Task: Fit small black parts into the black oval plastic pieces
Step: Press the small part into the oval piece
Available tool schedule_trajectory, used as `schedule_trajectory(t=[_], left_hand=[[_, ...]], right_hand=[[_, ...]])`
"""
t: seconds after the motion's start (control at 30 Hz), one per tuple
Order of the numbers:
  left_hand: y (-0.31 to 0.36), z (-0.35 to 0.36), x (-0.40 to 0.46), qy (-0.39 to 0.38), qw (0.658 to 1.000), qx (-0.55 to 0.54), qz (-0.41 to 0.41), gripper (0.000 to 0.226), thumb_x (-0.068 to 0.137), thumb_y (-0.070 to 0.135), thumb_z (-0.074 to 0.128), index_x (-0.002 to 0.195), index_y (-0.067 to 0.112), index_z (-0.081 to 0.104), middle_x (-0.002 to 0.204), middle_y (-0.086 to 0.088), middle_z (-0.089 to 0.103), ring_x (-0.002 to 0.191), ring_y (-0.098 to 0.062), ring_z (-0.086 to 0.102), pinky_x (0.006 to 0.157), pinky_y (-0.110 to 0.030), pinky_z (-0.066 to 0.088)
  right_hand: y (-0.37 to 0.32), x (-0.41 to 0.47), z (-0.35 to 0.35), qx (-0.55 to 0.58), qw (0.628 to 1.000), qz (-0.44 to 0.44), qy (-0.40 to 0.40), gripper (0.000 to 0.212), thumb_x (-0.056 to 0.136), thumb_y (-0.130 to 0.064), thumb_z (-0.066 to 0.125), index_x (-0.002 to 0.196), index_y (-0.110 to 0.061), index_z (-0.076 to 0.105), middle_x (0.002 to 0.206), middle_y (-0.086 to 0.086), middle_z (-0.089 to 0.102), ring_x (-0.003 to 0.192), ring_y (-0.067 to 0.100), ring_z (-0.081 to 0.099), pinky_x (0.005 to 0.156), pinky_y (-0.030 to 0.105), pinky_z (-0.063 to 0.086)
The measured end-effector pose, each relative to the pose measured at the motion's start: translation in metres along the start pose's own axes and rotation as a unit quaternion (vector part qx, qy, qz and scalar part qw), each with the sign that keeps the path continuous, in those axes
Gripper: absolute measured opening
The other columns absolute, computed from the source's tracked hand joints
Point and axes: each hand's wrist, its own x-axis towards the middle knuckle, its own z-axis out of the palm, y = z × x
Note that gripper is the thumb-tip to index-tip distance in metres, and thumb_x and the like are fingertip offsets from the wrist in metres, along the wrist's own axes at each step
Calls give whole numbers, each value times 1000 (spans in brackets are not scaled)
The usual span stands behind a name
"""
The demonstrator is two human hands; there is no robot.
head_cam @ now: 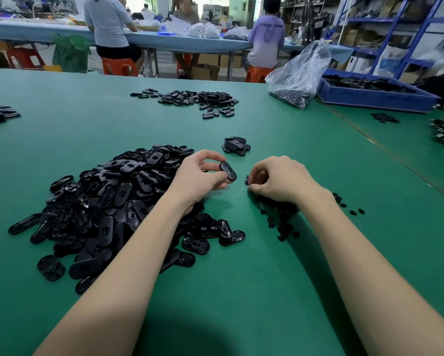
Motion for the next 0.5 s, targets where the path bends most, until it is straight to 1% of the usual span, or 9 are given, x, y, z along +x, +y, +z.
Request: schedule_trajectory(t=[0.1, 0.17, 0.23, 0.27, 0.33, 0.37, 0.43, 0.47, 0.5], left_hand=[[-1, -1, 1, -3, 1000, -12, -4, 28, 83, -9, 71, 102, 10, 62, 96, -18, 74, 73, -21, 75, 64, -25, 59], [-2, -1, 2, -10, 1000, -13, -5, 28, 84, -8, 72, 102, 10, 60, 94, -17, 75, 74, -20, 75, 63, -27, 59], [-3, -1, 2, -12, 1000, -10, -4, 28, 83, -6, 73, 101, 11, 59, 93, -17, 76, 75, -19, 75, 63, -28, 60], [-3, -2, 2, -12, 1000, -11, -2, 29, 83, -6, 74, 100, 11, 59, 93, -16, 76, 75, -19, 75, 63, -28, 60], [-3, -2, 3, -17, 1000, -14, 2, 29, 83, -5, 75, 100, 12, 59, 90, -13, 77, 77, -19, 75, 64, -28, 59], [-3, -2, 3, -21, 1000, -16, 4, 29, 83, -5, 75, 100, 13, 59, 89, -12, 77, 78, -19, 75, 65, -28, 59], [-3, -2, 2, -25, 1000, -18, 7, 29, 84, -5, 74, 102, 13, 60, 89, -12, 77, 79, -19, 76, 67, -30, 60], [-3, -2, 1, -25, 999, -19, 8, 29, 84, -5, 73, 103, 13, 61, 91, -14, 77, 80, -20, 76, 68, -30, 60], [-2, -2, 1, -25, 999, -18, 9, 30, 84, -6, 73, 105, 13, 63, 93, -16, 76, 81, -20, 75, 68, -30, 60]], right_hand=[[-3, -2, 0, 0, 1000, -5, 16, 6, 79, -40, 73, 84, -37, 70, 71, -27, 59, 80, 11, 59, 61, 23, 35], [-3, -2, -2, 23, 999, -6, 24, 5, 80, -39, 72, 82, -36, 69, 73, -25, 63, 80, 9, 61, 61, 22, 36], [-1, -2, -5, 105, 994, -15, 29, 4, 81, -33, 73, 81, -35, 70, 77, -21, 68, 77, 3, 63, 65, 24, 44], [-1, -2, -7, 157, 987, -25, 33, 6, 82, -30, 74, 82, -35, 72, 77, -20, 70, 70, -1, 61, 67, 23, 46], [-1, -3, -11, 234, 970, -44, 41, 9, 85, -25, 76, 84, -34, 75, 77, -18, 71, 55, -3, 53, 62, 14, 45], [-2, -3, -13, 257, 964, -49, 44, 9, 86, -25, 77, 85, -34, 76, 77, -18, 71, 52, -2, 50, 60, 12, 43], [-3, -4, -16, 288, 955, -53, 41, 10, 87, -27, 77, 84, -36, 76, 81, -16, 73, 59, 0, 55, 67, 16, 48], [-4, -5, -17, 303, 951, -54, 33, 10, 88, -27, 77, 84, -36, 75, 83, -13, 74, 64, 4, 59, 73, 22, 51], [-5, -6, -17, 317, 946, -56, 23, 9, 89, -27, 76, 85, -35, 74, 85, -11, 75, 64, 8, 60, 73, 28, 53]])
